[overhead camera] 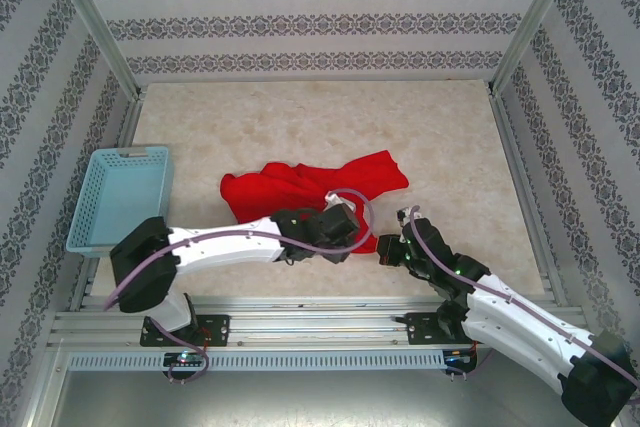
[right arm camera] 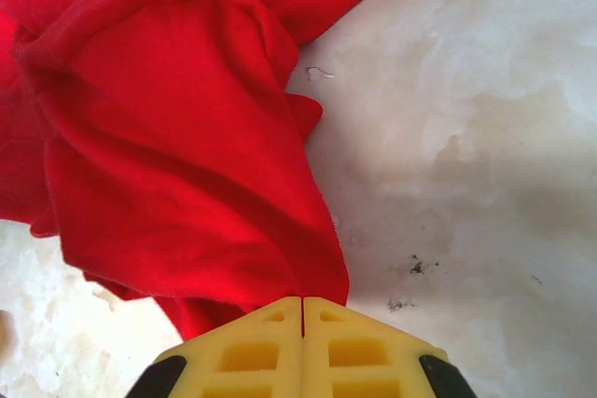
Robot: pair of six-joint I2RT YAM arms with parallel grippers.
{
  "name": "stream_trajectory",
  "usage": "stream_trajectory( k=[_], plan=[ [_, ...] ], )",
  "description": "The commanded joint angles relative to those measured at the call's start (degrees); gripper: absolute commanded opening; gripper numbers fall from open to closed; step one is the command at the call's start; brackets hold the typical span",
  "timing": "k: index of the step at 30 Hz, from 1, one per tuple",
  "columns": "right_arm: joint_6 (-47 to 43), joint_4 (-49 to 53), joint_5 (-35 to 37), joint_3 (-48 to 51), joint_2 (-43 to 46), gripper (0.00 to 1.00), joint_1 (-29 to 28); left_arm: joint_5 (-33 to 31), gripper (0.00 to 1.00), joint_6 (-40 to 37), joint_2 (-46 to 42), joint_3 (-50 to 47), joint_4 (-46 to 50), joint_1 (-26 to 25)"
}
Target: Fold the inside-out t-shirt
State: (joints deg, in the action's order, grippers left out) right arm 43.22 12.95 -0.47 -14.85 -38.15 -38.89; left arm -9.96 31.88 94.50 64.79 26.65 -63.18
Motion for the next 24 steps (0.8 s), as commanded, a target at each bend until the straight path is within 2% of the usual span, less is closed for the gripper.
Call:
stream_trajectory(
  k=[1,6,7,17,21,24],
  plan=[
    [-0.02,-0.14,0.37,-1.1,1.09,0.0,-0.55,-4.63,0.65,-2.67,4.16,3.96,2.88,-0.63],
    [-0.58,0.57,0.59,-1.8,1.32,0.0,-0.57,-7.0,0.67,-5.04,9.13,8.75,6.31,-0.54],
    [-0.72,0.67,0.54,-1.93,1.24,0.0,-0.55,-7.97,0.64,-4.95,9.67,9.3,6.87,-0.31],
    [-1.73,1.84,1.88,-1.28,1.68,0.0,-0.68,-9.05,0.28,-6.29,12.88,11.58,5.4,3.07],
    [-1.39,1.39,2.83,-0.47,1.87,0.0,-0.61,-6.81,0.11,-6.13,13.61,11.75,3.31,5.2],
    [-0.84,1.07,3.6,-0.05,0.86,0.0,-0.57,-5.95,0.02,-6.61,13.84,12.15,1.73,5.79]
  ],
)
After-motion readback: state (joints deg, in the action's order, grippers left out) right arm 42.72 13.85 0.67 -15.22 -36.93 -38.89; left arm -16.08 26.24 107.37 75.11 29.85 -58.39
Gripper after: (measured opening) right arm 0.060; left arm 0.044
